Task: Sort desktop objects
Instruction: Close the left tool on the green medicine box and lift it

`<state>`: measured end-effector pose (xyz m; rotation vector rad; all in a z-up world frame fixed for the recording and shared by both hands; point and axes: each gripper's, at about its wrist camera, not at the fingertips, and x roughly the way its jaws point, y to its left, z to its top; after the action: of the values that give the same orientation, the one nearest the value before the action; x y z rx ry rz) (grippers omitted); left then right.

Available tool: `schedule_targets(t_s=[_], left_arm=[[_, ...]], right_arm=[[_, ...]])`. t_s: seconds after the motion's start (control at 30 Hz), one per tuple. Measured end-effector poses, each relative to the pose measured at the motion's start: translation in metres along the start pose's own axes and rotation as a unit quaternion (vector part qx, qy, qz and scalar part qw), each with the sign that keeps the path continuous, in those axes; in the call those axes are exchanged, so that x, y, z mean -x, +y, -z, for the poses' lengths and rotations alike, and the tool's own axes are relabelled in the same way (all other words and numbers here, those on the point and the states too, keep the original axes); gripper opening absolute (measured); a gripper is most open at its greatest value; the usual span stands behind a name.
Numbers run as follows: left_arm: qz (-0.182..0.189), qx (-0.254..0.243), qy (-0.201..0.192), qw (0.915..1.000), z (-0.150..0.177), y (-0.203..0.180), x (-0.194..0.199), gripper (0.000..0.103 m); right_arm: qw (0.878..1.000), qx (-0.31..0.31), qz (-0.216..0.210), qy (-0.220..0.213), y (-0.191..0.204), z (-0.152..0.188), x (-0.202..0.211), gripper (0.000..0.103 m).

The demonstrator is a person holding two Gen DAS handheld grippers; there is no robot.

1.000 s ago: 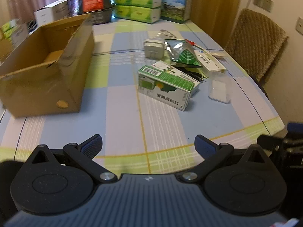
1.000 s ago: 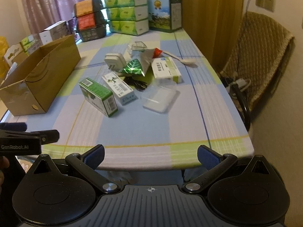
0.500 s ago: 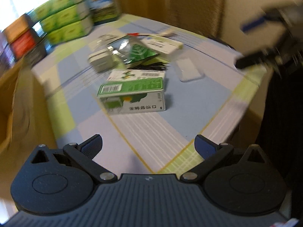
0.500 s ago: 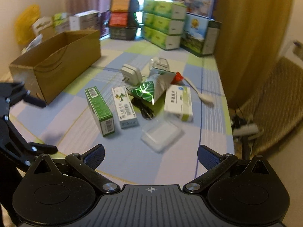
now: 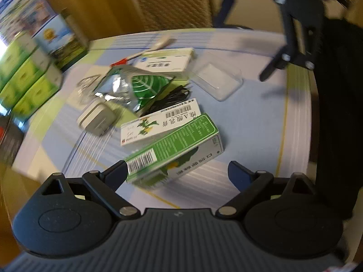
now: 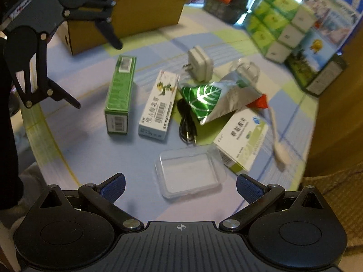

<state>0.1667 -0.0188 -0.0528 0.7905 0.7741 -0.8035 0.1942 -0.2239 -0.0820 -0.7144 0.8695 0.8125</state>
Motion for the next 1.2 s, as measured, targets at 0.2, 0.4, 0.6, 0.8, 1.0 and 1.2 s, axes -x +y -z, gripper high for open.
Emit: schedule_targets(t_s=[0.2,0.4,0.6,0.8,1.0,1.2], left_arm=[[0.036,-0.057,0.014,0.9976,-0.011,0.005,-0.023,0.088],[0.058,-0.051,0.038,0.9963,-0.016,0.017,-0.044,0.074],[0.060,-0.011,0.081,0.9948,-0.018,0.024,-0.049,0.046],[0.070,0.097,0.099,0.9878,-0.015,0.025,-0.035,0.034],[0.074,0.156,0.092,0.9806,-0.009,0.009,-0.027,0.033],[0.064,0.169,0.086,0.9797,-0.004,0.005,-0.029,0.033]], right_arm=[[0.999,0.015,-0.023,0.021,-0.021,-0.005,-0.034,0.101],[0.998,0.006,-0.039,0.040,-0.035,-0.009,-0.058,0.101],[0.996,-0.034,-0.056,0.055,-0.040,-0.009,-0.064,0.101],[0.991,-0.112,-0.051,0.046,-0.032,-0.006,-0.051,0.085],[0.992,-0.105,-0.048,0.049,-0.004,-0.009,-0.038,0.085],[0.993,-0.107,-0.031,0.050,0.008,-0.010,-0.037,0.087]])
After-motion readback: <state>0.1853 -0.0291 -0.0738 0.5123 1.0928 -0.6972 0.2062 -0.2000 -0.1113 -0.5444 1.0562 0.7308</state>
